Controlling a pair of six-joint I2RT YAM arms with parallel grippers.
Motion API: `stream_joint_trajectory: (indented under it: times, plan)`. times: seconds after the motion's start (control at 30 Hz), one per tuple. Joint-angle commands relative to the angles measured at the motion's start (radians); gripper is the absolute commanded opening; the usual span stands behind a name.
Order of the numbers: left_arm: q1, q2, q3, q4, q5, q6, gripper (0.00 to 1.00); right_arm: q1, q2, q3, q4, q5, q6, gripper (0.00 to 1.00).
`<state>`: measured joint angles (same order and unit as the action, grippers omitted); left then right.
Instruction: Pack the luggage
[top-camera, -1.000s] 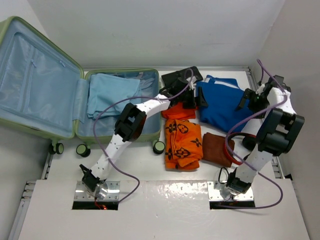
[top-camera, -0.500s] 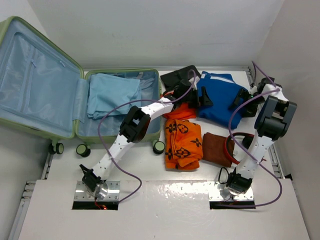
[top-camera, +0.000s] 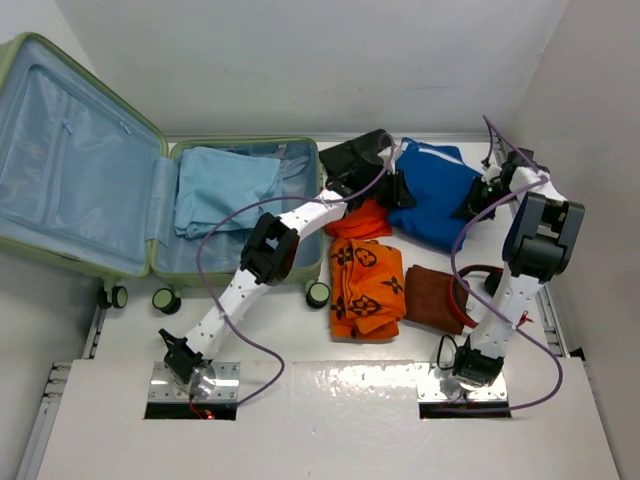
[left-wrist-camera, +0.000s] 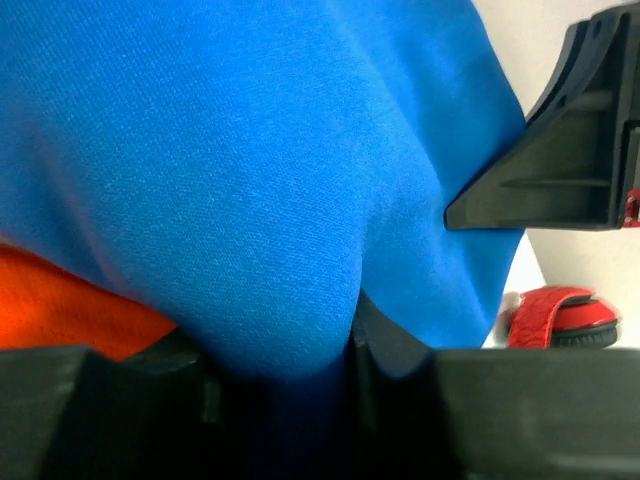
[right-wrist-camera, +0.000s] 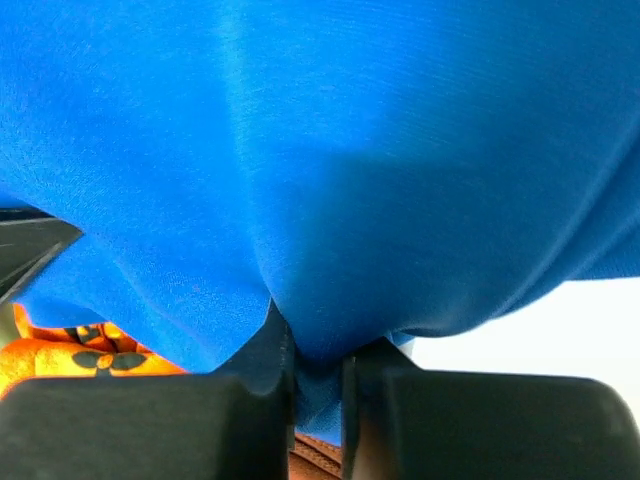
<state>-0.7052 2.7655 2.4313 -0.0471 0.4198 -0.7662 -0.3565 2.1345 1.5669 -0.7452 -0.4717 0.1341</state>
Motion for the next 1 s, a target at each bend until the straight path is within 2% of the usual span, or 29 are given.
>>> stream_joint_trajectory:
  times: [0.0, 0.13, 0.2, 0.23, 0.33, 0.37, 0.4, 0.47, 0.53, 0.63, 0.83, 0.97]
  plan:
    - [-0.046, -0.084, 0.083, 0.056, 0.028, 0.151, 0.06, 0.105, -0.089, -0.053, -0.020, -0.183, 0.002, 0.00]
    - [-0.036, -0.200, 0.101, -0.016, 0.008, 0.274, 0.00, 0.142, -0.209, -0.093, 0.020, -0.186, -0.001, 0.00]
    - [-0.004, -0.282, -0.004, -0.016, -0.010, 0.294, 0.00, 0.157, -0.246, -0.091, 0.029, -0.195, 0.009, 0.00]
    - [0.012, -0.405, -0.161, 0.042, -0.025, 0.329, 0.00, 0.171, -0.277, -0.082, 0.049, -0.199, 0.036, 0.00]
    - [0.036, -0.614, -0.421, 0.131, -0.096, 0.387, 0.00, 0.214, -0.303, -0.061, 0.084, -0.215, 0.079, 0.00]
    - [0.056, -0.671, -0.528, 0.131, -0.096, 0.399, 0.00, 0.226, -0.306, -0.051, 0.090, -0.217, 0.087, 0.00]
    - [0.070, -0.767, -0.570, 0.118, -0.096, 0.400, 0.00, 0.264, -0.309, -0.044, 0.098, -0.220, 0.102, 0.00]
    - [0.122, -0.852, -0.692, 0.069, -0.063, 0.355, 0.00, 0.321, -0.309, -0.002, 0.101, -0.228, 0.117, 0.00]
    - [0.166, -0.983, -0.788, 0.069, -0.052, 0.315, 0.00, 0.347, -0.301, 0.033, 0.101, -0.240, 0.133, 0.00]
    - [0.251, -1.137, -0.943, -0.032, -0.052, 0.314, 0.00, 0.459, -0.272, 0.099, 0.102, -0.260, 0.163, 0.00]
    - [0.397, -1.352, -1.225, -0.163, -0.105, 0.389, 0.00, 0.649, -0.206, 0.177, 0.090, -0.269, 0.162, 0.00]
    - [0.473, -1.454, -1.360, -0.212, -0.165, 0.426, 0.00, 0.755, -0.066, 0.274, 0.060, -0.252, 0.151, 0.00]
